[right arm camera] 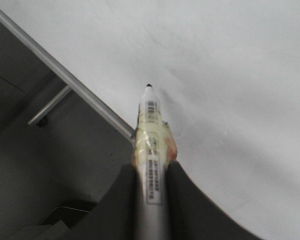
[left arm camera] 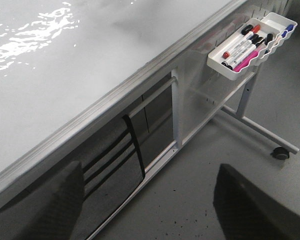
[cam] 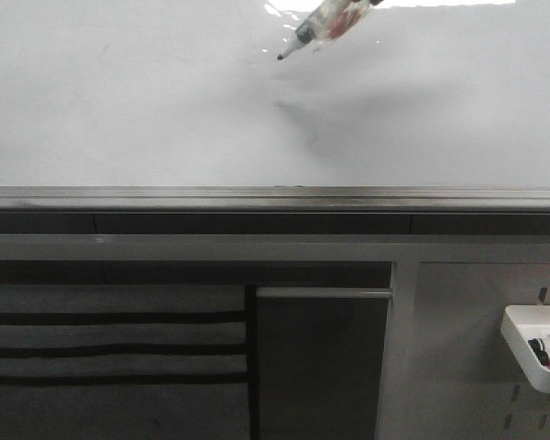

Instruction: Write number 3 on whiteboard

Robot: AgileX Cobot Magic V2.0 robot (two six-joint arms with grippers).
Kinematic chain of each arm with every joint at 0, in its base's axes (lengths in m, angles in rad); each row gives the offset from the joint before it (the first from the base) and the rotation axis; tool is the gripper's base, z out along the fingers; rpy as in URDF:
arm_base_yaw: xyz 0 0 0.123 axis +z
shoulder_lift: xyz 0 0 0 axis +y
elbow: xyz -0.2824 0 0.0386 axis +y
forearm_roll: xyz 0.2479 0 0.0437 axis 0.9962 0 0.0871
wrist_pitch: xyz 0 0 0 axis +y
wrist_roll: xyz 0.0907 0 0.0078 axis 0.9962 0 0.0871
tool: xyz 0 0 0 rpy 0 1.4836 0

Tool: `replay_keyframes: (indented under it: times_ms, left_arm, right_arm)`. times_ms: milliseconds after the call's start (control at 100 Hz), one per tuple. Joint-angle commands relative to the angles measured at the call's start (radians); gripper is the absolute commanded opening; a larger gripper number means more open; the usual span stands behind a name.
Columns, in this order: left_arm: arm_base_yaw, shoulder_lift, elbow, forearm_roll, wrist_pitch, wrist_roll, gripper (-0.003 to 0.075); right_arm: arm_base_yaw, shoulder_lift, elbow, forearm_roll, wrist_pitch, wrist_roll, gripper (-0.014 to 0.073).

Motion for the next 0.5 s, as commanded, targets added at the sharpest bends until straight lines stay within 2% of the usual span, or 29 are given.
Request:
replay_keyframes:
  times_ms: [0, 280, 490]
  left_arm:
    - [-0.003, 0.004, -0.027, -0.018, -0.064, -0.011, 0.0502]
    - [-0.003, 0.004, -0.027, -0.018, -0.064, -0.011, 0.0502]
    - [-0.003, 0.004, -0.027, -0.018, -0.064, -0.011, 0.0502]
  right_arm:
    - [-0.004, 0.012, -0.065, 0.009, -0.035, 0.000, -0.0005]
    - [-0.006, 0.049, -0.075, -0.049, -0.093, 0.000, -0.0005]
    - [-0.069, 0.031, -0.075, -0.054, -0.069, 0.037, -0.0005]
